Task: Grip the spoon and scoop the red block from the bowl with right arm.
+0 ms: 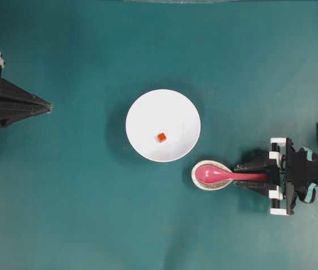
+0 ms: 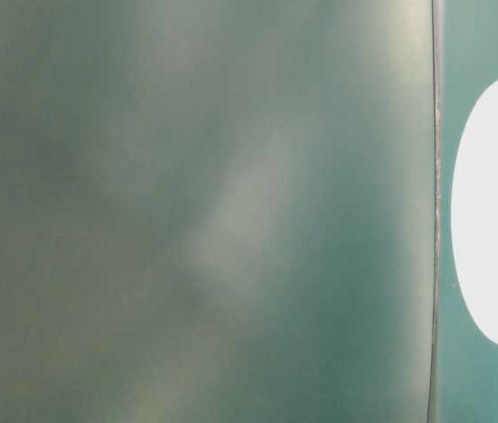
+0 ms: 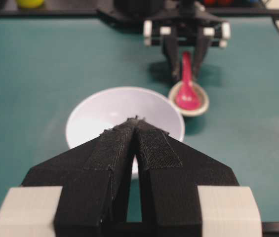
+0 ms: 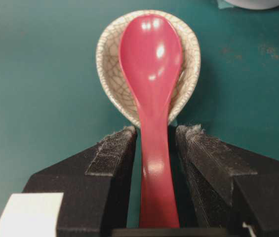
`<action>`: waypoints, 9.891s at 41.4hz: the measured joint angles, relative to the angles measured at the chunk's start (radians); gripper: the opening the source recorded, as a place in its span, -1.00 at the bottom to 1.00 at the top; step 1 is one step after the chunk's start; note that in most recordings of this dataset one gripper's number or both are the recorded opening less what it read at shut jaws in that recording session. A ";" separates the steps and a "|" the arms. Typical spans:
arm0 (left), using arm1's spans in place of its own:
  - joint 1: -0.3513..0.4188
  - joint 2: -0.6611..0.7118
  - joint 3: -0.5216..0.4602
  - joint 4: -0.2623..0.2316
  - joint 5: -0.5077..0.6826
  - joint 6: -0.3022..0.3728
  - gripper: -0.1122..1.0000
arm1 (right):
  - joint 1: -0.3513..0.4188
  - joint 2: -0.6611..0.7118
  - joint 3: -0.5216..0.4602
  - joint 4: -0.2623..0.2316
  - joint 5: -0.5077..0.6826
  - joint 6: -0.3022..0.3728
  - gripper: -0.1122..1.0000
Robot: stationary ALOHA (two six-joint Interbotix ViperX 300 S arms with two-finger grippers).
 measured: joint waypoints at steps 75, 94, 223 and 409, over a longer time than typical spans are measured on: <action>-0.002 0.002 0.000 0.000 0.009 -0.002 -0.79 | 0.052 -0.029 0.054 0.017 -0.058 0.000 -0.28; 0.000 0.002 0.000 -0.002 0.009 -0.002 -0.79 | 0.052 -0.031 0.055 0.017 -0.057 0.000 -0.36; 0.000 -0.012 0.000 -0.002 0.192 -0.020 -0.79 | -0.853 -0.526 -0.692 -0.339 1.681 -0.169 -0.36; 0.000 -0.026 0.000 0.000 0.192 -0.021 -0.79 | -0.819 -0.189 -0.885 -0.693 1.715 0.164 -0.36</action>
